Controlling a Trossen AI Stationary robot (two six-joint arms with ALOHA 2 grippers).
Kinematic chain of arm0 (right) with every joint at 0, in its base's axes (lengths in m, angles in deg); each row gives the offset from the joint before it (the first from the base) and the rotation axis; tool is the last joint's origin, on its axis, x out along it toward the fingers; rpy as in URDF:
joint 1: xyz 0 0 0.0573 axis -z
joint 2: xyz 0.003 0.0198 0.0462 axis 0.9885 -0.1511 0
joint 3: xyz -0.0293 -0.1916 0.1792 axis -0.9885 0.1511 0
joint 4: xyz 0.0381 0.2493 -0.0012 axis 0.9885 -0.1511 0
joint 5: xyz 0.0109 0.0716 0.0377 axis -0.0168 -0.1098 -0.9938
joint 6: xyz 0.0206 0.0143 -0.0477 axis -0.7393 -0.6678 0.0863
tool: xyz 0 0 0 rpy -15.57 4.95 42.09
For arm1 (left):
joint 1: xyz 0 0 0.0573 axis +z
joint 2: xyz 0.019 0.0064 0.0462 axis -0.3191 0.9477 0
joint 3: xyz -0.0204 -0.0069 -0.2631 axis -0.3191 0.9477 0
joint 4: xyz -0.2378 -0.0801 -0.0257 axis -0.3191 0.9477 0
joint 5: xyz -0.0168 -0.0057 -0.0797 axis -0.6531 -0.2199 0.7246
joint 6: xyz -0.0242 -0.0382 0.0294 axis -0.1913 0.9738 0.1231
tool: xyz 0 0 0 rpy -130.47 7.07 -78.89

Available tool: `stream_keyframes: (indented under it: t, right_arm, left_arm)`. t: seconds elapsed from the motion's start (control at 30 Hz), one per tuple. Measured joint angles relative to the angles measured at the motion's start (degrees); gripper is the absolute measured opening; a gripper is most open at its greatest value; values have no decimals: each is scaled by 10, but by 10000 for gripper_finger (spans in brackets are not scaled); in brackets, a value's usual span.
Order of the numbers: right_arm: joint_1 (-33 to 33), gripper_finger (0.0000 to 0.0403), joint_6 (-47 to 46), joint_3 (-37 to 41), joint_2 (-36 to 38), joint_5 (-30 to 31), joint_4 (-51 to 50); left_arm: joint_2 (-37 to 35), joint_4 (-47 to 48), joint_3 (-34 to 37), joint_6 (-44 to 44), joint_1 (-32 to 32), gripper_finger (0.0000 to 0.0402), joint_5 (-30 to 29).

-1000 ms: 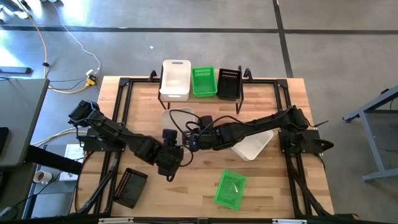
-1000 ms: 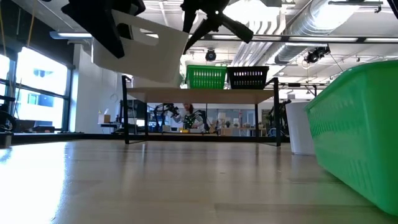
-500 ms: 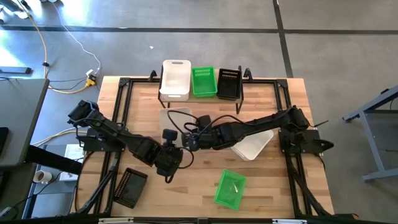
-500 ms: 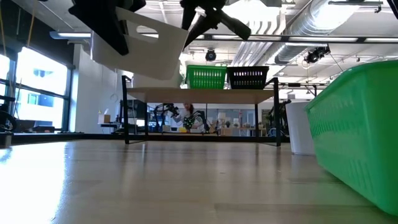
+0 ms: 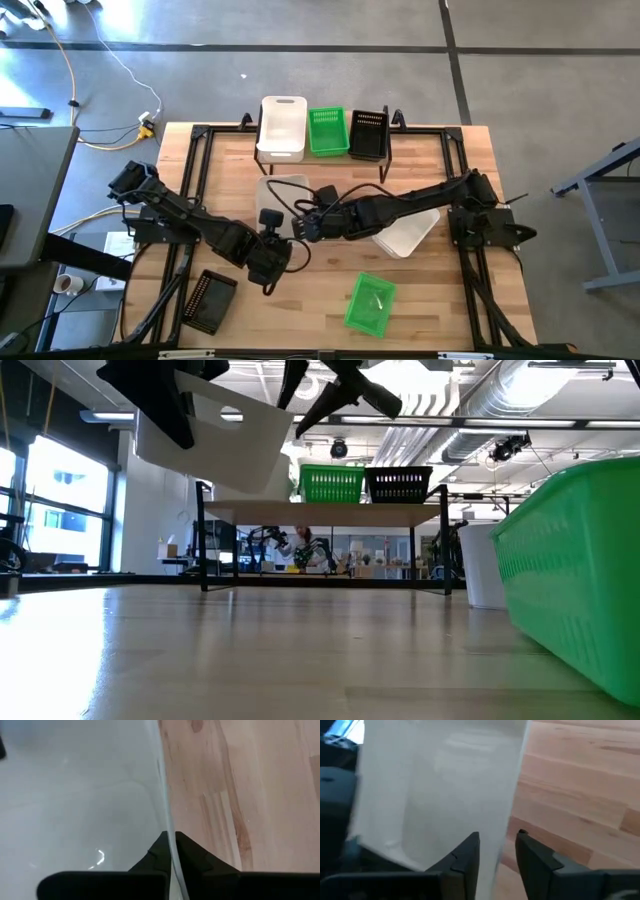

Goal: Stack baskets on shelf by color
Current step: Stack the bottom white bin on top of the white bin

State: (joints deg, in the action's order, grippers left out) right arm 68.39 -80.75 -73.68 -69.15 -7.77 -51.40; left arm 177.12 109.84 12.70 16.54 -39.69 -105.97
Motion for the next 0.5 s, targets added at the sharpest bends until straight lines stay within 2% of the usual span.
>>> stream_keyframes:
  t: [0.33,0.5]
  right_arm:
    - [-11,122,9,0,60,3,-38]
    - [-18,122,44,0,87,11,-52]
  left_arm:
    - [-51,22,-1,6,0,1,-12]
    - [-96,19,-1,-24,3,1,-14]
